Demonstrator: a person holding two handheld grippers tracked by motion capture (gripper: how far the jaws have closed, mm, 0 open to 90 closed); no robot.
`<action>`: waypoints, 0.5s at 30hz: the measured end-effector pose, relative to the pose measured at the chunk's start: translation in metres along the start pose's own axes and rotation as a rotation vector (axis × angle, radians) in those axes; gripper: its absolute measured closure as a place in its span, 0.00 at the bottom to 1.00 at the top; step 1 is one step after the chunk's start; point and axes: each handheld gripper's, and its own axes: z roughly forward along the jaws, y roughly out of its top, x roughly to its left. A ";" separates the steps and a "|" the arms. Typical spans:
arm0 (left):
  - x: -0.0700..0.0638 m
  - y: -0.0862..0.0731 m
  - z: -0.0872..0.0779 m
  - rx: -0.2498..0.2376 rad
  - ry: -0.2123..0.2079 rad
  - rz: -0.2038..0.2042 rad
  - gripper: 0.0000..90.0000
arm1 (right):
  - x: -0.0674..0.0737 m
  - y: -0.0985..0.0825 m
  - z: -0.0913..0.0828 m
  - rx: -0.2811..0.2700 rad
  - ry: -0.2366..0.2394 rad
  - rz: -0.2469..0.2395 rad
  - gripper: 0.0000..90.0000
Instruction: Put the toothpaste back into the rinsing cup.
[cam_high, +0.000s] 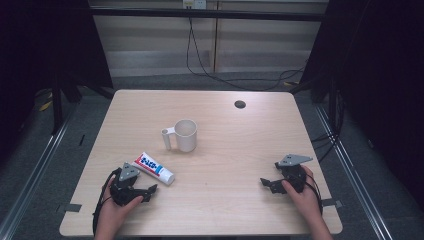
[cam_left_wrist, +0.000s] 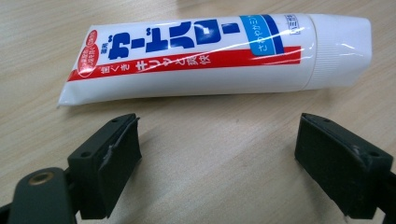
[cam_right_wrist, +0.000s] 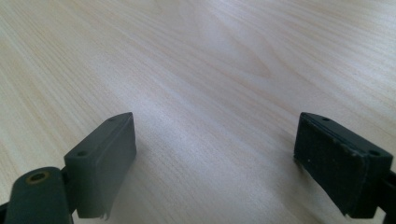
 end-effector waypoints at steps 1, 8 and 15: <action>0.000 0.000 0.000 0.000 0.000 0.000 0.15 | 0.000 0.000 0.000 0.000 0.000 0.000 0.14; -0.001 0.004 -0.001 0.043 0.011 -0.027 0.16 | 0.000 0.000 0.000 0.000 0.000 -0.001 0.14; 0.003 0.022 -0.003 0.189 0.002 -0.116 0.19 | 0.000 0.000 0.000 -0.001 0.000 -0.001 0.14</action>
